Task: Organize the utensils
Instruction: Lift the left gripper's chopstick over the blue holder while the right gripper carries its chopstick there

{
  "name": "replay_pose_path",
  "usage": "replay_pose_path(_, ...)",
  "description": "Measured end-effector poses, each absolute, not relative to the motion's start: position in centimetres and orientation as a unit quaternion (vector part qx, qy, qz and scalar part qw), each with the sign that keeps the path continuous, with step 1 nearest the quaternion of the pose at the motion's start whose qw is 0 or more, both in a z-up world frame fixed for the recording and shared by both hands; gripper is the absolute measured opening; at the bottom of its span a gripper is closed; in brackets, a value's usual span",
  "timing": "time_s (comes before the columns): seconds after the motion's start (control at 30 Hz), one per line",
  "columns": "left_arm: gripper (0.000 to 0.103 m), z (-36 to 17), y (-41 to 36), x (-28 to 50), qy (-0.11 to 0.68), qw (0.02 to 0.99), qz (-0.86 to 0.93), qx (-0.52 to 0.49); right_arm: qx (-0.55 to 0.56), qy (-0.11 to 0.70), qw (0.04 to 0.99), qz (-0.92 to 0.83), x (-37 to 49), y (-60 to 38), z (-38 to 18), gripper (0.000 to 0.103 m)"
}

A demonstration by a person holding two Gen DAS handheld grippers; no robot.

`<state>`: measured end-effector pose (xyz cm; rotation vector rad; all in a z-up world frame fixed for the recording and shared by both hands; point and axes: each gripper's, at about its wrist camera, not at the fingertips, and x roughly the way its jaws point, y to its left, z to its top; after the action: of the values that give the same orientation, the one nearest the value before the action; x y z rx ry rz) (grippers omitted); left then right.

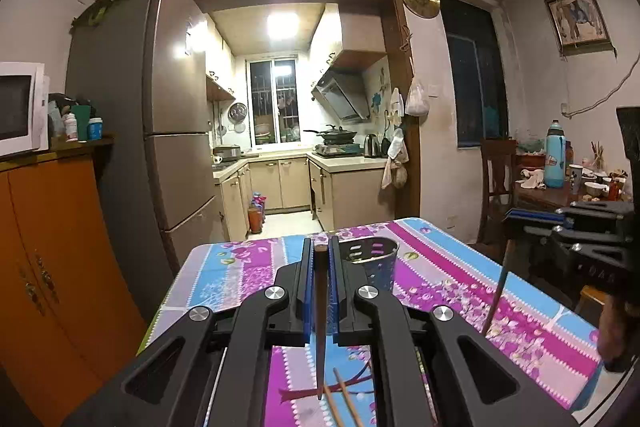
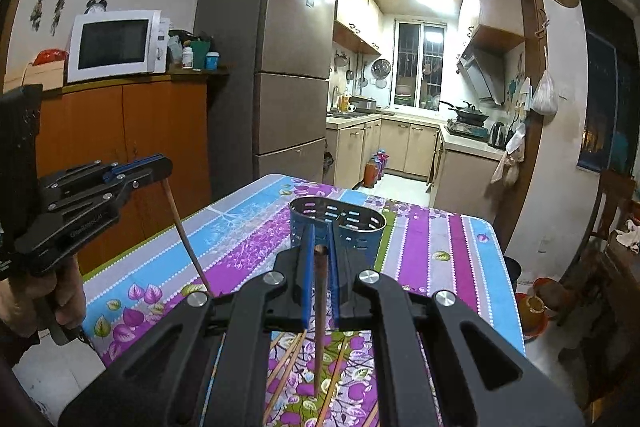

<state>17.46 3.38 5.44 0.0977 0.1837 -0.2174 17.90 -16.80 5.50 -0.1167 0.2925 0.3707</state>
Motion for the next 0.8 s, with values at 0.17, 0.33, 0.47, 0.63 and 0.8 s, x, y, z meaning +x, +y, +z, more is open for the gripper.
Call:
replay_pose_path(0.17, 0.008, 7.3, 1.6, 18.6, 0.097, 0.987, -0.118, 0.047, -0.044, 0.128, 0.975, 0.177, 19.1, -17.3, 7.4, 0.005)
replay_pose_path(0.33, 0.008, 9.2, 0.5, 19.8, 0.099, 0.986, -0.122, 0.049, -0.036, 0.107, 0.979, 0.172, 21.0, -17.7, 9.6, 0.005)
replay_pose_path(0.47, 0.008, 10.5, 0.0, 21.0, 0.100, 0.986, -0.122, 0.049, -0.029, 0.093, 0.980, 0.174, 22.6, -17.6, 11.0, 0.005)
replay_pose_path(0.63, 0.008, 12.6, -0.2, 23.1, 0.106, 0.986, -0.123, 0.036, -0.028, 0.086, 0.981, 0.172, 24.7, -17.2, 12.7, 0.005)
replay_pose_path(0.8, 0.008, 15.1, -0.3, 25.6, 0.106, 0.987, -0.119, 0.026, -0.028, 0.087, 0.981, 0.171, 27.3, -16.8, 14.9, 0.005)
